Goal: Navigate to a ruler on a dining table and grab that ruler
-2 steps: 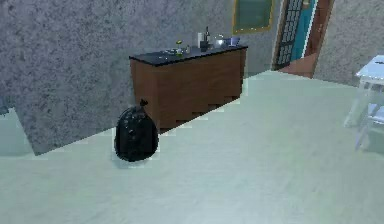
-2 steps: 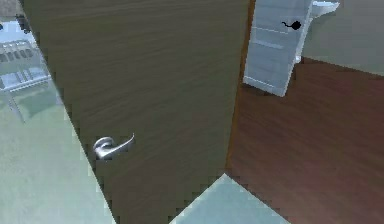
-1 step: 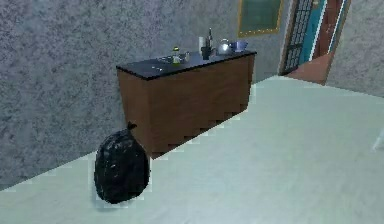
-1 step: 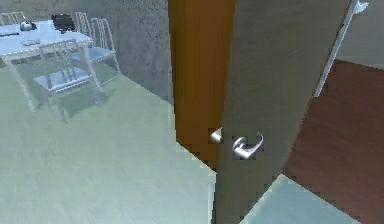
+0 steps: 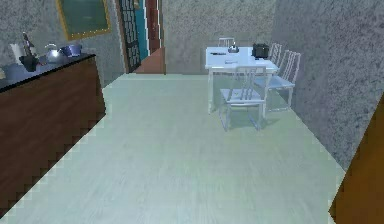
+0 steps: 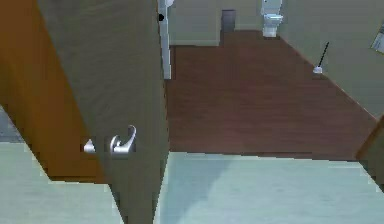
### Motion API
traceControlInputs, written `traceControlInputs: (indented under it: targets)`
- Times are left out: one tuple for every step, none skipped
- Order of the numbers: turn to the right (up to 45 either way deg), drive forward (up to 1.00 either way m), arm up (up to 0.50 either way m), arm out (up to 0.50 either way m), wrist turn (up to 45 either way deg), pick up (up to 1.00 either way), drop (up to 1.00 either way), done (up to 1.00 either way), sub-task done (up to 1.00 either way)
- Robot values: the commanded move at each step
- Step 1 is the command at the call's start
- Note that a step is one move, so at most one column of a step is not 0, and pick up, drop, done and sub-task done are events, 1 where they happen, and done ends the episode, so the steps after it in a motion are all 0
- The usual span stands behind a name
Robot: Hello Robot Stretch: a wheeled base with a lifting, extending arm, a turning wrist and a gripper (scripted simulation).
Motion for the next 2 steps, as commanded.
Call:
traceControlInputs:
  targets:
    - [0.0, 1.0, 0.0, 0.0, 0.0, 0.0, 0.0, 0.0, 0.0]
    - [0.0, 0.8, 0.0, 0.0, 0.0, 0.0, 0.0, 0.0, 0.0]
